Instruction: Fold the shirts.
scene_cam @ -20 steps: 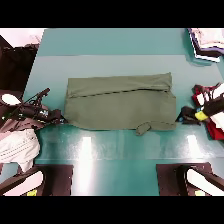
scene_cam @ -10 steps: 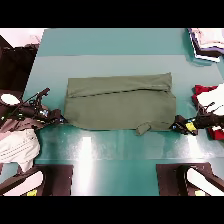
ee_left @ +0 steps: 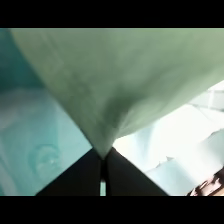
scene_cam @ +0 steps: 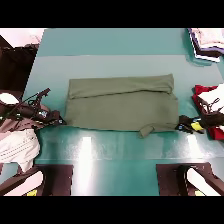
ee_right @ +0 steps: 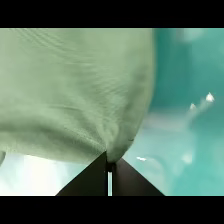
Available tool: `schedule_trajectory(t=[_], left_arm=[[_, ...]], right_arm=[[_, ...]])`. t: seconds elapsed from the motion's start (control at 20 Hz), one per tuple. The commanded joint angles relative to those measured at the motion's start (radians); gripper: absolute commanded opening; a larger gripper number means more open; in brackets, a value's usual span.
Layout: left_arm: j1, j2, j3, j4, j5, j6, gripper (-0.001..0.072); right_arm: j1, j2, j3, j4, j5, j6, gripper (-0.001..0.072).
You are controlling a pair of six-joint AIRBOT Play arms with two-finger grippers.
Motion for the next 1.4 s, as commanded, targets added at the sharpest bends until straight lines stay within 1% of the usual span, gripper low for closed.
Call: schedule_trajectory(t=[0.0,0.05,0.2,0.25,0.4,0.45,0.55,0.8,1.0,1.15,1.25,1.35], left_arm=[[-0.001,0.107,0.006,0.080,-0.079,-0.043,0.0019],[-0.001,0.152,0.006,0.077,-0.111,-0.055,0.0020],[-0.001,0.208,0.015,0.038,-0.168,-0.055,0.0020],[-0.001,0.203,0.026,0.015,-0.162,-0.055,0.0020],[-0.001,0.192,0.084,-0.010,-0.072,-0.055,0.0020],[-0.001,0.173,0.108,-0.010,-0.051,-0.055,0.0020],[-0.001,0.110,0.151,-0.010,-0.034,-0.055,0.0020],[-0.001,-0.086,0.244,-0.036,-0.009,-0.053,0.0021],[-0.001,-0.232,0.348,-0.045,0.006,-0.048,0.0021],[-0.001,-0.308,0.431,-0.056,0.045,-0.047,0.0022],[0.000,-0.352,0.463,-0.096,0.080,-0.046,0.0023],[0.000,-0.387,0.475,-0.157,0.155,-0.047,0.0025]], right_arm=[[0.000,0.138,0.087,-0.149,0.265,0.003,0.0017],[0.000,0.181,0.108,-0.150,0.293,0.012,0.0017],[0.000,0.264,0.156,-0.141,0.269,0.015,0.0017],[0.000,0.271,0.175,-0.139,0.251,0.016,0.0017],[0.000,0.238,0.253,-0.082,0.188,0.016,0.0017],[0.000,0.203,0.285,-0.062,0.171,0.015,0.0017],[0.019,0.119,0.345,-0.067,0.160,0.015,0.0016],[0.145,-0.096,0.452,-0.074,0.090,0.016,0.0016],[0.177,-0.252,0.540,-0.072,0.082,0.050,0.0017],[0.176,-0.344,0.617,-0.071,0.080,0.066,0.0017],[0.176,-0.402,0.667,-0.071,0.076,0.069,0.0018],[0.176,-0.460,0.716,-0.070,0.065,0.076,0.0019]])
